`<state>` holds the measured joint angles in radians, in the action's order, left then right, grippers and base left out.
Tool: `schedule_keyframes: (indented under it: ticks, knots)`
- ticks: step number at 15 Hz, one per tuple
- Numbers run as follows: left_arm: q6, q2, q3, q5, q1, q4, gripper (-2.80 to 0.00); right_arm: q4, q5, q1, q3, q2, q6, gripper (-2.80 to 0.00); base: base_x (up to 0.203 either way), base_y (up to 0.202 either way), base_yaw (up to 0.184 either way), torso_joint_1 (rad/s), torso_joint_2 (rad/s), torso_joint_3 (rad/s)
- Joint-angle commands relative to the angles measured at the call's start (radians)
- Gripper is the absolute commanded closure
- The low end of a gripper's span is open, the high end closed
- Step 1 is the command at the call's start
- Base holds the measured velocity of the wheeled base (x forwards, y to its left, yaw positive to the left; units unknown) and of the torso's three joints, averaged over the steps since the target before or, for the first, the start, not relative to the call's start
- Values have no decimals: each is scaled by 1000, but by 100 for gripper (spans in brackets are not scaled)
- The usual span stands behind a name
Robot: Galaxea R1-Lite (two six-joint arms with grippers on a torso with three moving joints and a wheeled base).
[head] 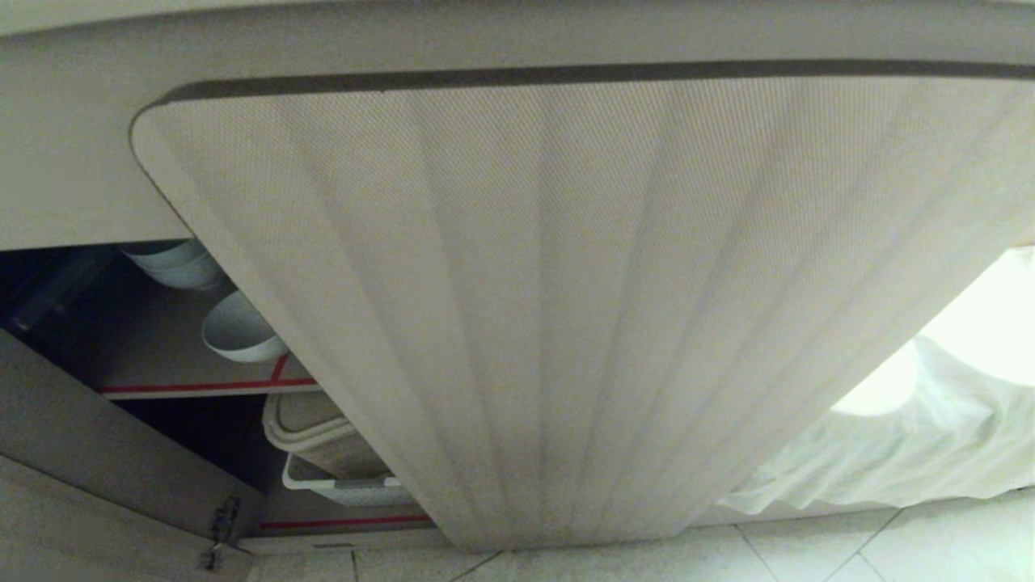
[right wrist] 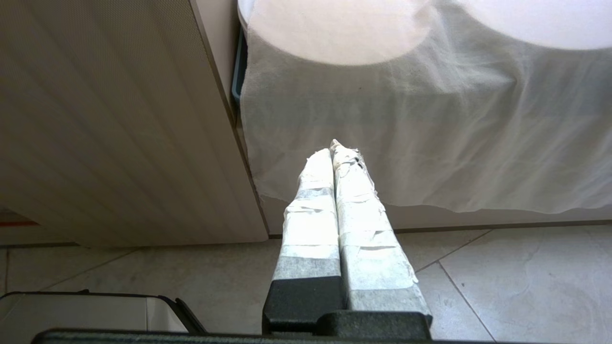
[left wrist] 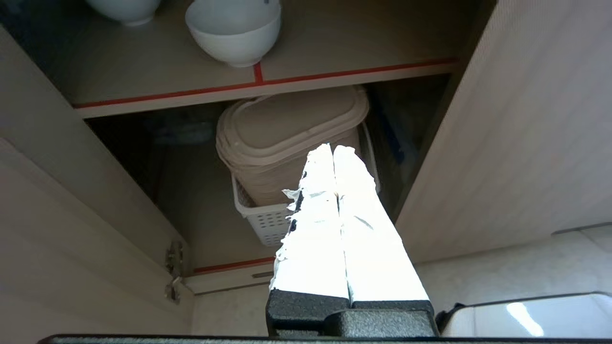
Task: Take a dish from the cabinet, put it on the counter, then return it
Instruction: Take the bowl from the cabinet
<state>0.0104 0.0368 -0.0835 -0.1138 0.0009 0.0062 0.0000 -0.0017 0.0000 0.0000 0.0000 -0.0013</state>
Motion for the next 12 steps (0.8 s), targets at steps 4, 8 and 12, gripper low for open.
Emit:
schedule_keyframes:
  ticks: [4,8,12]
  knots:
    - [-200,260,-118,4,1,-2,0,0,0,1,0,0,0,0,0,0,0,0,0,0]
    - [-406,402,-132,39,0,1,0,0,0,0,0,0,0,0,0,0,0,0,0,0]
    - [-474,460,-96,39,1,23,0,0,0,1,0,0,0,0,0,0,0,0,0,0]
